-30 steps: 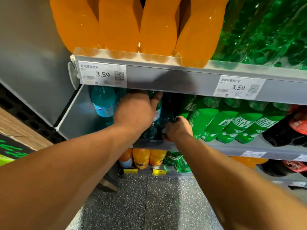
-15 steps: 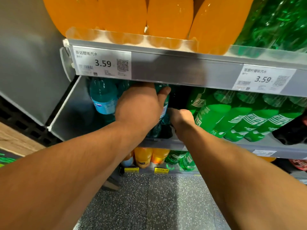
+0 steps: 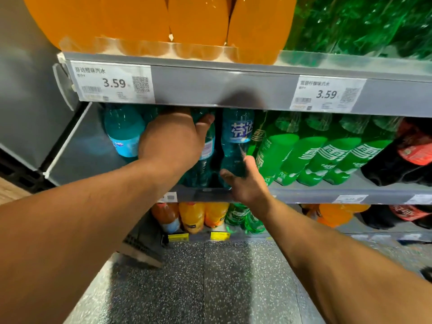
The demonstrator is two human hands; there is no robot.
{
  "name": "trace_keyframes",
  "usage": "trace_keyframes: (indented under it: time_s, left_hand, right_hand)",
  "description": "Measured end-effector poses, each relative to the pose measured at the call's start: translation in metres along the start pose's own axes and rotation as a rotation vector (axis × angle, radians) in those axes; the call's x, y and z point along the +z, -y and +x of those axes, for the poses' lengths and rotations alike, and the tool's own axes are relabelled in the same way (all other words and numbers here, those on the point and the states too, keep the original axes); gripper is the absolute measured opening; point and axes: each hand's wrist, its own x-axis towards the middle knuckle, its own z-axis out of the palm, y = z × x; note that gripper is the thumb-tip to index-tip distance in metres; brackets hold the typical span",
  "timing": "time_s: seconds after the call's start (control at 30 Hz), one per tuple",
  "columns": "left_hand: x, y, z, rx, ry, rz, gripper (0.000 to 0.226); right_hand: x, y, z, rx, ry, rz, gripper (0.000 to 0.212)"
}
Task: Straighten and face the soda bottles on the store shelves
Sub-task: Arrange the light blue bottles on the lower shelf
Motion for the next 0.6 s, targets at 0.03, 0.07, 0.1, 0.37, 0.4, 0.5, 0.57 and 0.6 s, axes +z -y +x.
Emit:
trace_keyframes:
  time_s: [0.03,0.07,0.1,0.37,0.4,0.5,0.57,0.6]
  left_hand:
    - [0.000,0.000,0.000,-0.007,0.002,0.002,0.052]
    - [-0.001,0.000,0.000,-0.012,0.005,0.011,0.052]
    - [-0.001,0.000,0.001,-0.016,0.005,0.021,0.052]
    - [0.002,0.000,0.001,-0.024,0.000,0.030,0.053]
    - [0.002,0.000,0.001,-0.026,-0.001,0.027,0.053]
    - [0.001,0.001,0.001,-0.017,0.000,0.039,0.053]
    - [0.003,0.002,0.002,0.012,-0.007,0.079,0.054]
    - [0.004,0.002,0.002,0.021,-0.012,0.088,0.054]
  right_hand:
    - [0.001,0.002,0.001,0.000,-0.015,-0.029,0.045]
    - [0.000,0.002,0.002,-0.003,-0.034,-0.064,0.050]
    - [0.001,0.003,0.002,-0.003,-0.054,-0.094,0.052]
    - [0.009,-0.003,0.011,0.075,-0.037,-0.087,0.047]
    - [0.009,-0.004,0.011,0.077,-0.035,-0.074,0.047]
    - [0.006,-0.004,0.008,0.079,-0.041,-0.062,0.049]
    - [0.006,-0.005,0.008,0.078,-0.040,-0.086,0.049]
    - [0.005,-0.004,0.008,0.084,-0.036,-0.104,0.049]
